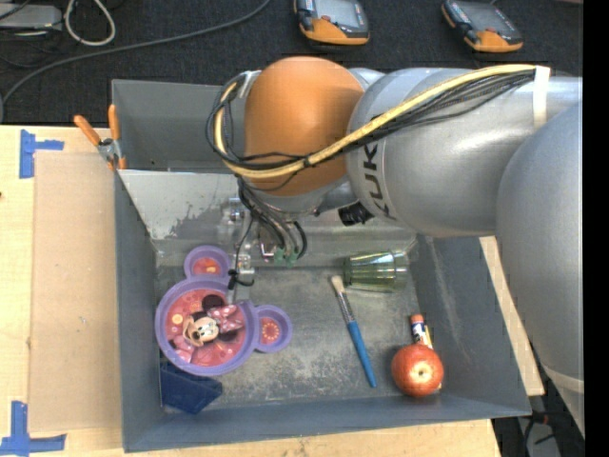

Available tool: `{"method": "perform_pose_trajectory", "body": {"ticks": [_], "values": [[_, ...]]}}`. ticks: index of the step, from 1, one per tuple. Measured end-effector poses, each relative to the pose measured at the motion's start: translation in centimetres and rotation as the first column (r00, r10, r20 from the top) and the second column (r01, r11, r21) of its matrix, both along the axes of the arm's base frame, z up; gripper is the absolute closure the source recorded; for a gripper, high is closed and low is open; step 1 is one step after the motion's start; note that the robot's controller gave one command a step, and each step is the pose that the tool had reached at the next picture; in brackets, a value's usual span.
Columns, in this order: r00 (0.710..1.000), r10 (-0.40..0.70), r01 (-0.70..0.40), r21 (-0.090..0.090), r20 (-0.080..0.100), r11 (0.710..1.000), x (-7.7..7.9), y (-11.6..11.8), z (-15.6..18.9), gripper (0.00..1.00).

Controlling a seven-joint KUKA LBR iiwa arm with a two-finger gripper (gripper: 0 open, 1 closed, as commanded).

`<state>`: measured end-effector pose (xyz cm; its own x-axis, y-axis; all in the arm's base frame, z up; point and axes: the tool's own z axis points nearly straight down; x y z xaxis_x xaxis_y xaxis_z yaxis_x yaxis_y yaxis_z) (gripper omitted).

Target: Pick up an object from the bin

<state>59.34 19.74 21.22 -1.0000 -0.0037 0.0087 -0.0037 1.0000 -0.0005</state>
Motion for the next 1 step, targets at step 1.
{"method": "perform_pose_trajectory", "body": {"ticks": [1], "values": [[1.0,-0.004,0.004,0.001,0.008,1.0,0.16,-0.15,0.51,0.0]]}}
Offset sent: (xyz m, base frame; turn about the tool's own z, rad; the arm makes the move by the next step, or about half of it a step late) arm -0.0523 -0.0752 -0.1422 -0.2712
